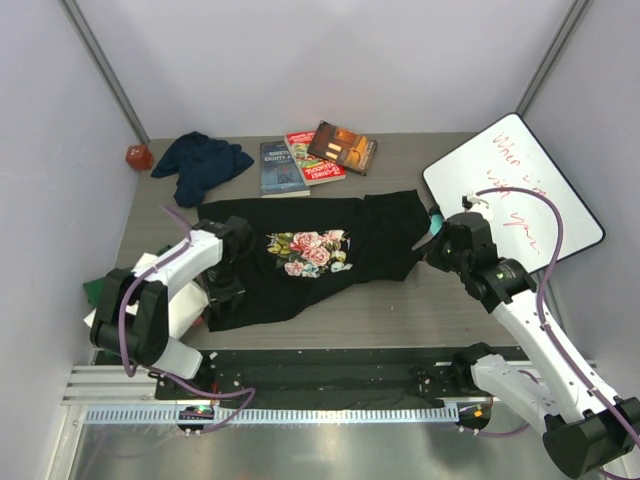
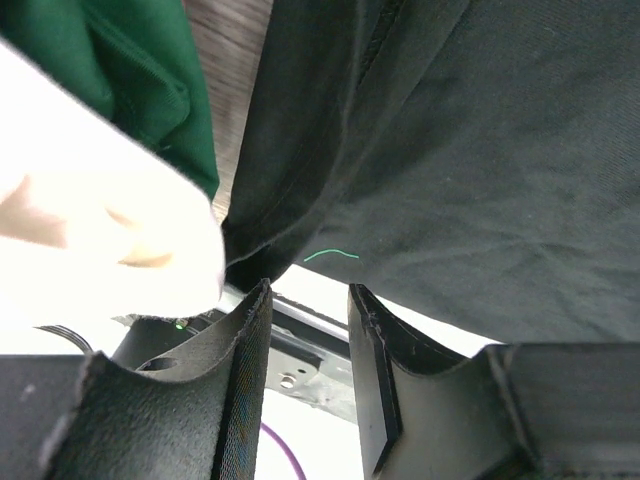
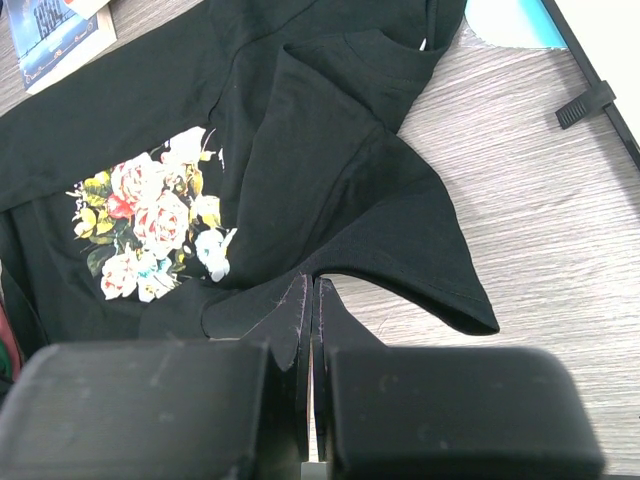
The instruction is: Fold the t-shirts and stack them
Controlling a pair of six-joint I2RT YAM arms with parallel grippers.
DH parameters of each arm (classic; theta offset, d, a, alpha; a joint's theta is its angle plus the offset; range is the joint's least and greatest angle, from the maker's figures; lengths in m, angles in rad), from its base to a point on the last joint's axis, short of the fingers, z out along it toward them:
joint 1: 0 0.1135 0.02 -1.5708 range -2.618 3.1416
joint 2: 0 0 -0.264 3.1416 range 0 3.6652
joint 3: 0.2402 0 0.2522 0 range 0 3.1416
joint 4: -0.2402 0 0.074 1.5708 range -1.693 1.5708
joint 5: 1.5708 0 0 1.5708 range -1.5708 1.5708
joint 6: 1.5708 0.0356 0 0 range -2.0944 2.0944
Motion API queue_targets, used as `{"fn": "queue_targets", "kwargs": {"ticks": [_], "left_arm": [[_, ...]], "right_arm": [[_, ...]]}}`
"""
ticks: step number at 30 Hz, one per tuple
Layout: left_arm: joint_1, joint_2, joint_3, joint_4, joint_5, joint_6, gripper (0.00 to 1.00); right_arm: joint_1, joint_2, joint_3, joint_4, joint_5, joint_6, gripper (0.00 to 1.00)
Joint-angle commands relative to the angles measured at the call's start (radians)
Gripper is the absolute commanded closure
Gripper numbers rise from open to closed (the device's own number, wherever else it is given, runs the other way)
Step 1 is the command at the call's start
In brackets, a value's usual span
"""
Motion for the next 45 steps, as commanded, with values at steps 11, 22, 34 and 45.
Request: {"fn": "queue_targets", "kwargs": {"ticks": [11,22,34,45], "left_arm": [[-0.021,0.0,-0.02,0.0,-0.069,-0.092,0.6],[-0.021,0.047,0.053,-0.041,-0.175,-0.057,0.56],[-0.021,0.141,0.027,0.02,-0.126,-0.044,0.57],[-0.021,0.165,0.012,0.046,-0.083,-0.031,0.74]], "right_arm": [[-0.001,-0.031,0.037,0.048,0.011,-0.02,0.99],[-0.001,-0.037,0.065,0.019,0.054,-0.022,0.99],[-0.008,-0.039,0.114,-0.013,0.068,-0.045,0.99],[-0.008,-0.04,0.122,-0.009,0.059,-0.04,0.99]]}}
